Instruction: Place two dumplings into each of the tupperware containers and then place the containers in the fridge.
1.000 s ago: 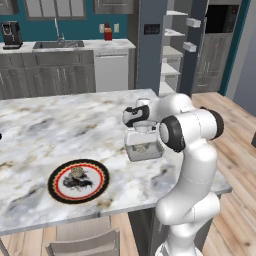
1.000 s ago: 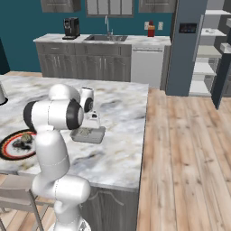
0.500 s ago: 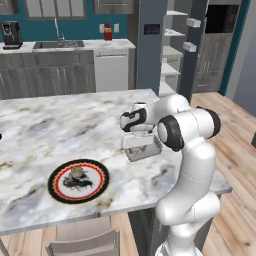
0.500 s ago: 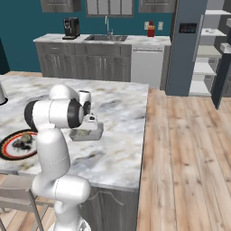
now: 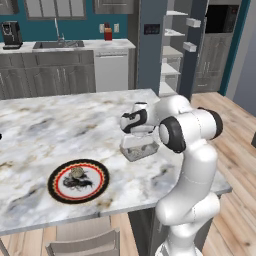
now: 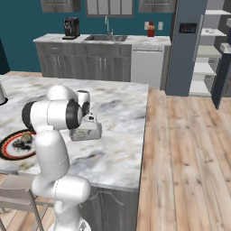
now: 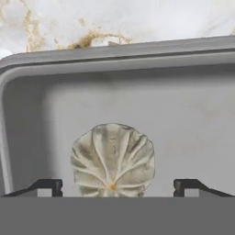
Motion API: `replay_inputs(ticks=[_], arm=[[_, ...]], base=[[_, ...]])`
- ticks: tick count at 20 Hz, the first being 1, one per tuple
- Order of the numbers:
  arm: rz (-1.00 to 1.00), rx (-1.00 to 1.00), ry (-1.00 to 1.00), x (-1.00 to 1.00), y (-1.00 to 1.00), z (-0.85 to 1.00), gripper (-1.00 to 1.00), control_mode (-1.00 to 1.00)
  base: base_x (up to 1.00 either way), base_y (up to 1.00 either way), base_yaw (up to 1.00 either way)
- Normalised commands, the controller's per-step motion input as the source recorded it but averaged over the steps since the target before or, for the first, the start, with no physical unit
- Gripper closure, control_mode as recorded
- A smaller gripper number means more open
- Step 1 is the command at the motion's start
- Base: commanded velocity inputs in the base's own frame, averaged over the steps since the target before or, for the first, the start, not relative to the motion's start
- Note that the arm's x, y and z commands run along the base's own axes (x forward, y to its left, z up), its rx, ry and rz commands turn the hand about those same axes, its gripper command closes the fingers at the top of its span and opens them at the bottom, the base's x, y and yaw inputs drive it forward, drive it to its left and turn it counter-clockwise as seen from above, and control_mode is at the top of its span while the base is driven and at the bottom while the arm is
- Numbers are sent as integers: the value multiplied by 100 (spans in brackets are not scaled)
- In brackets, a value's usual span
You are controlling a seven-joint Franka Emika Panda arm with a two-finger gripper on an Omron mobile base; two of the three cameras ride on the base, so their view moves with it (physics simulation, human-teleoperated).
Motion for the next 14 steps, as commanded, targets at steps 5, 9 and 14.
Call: replay_inputs(ticks=[5,9,14], arm=[[-2,0,0,-6,0,48,-100,-100],[0,0,0,-44,21,39,-100,-100],[0,0,1,-73,48,24,-100,-100]], base=[[0,0,0],[0,0,0],[0,0,0]])
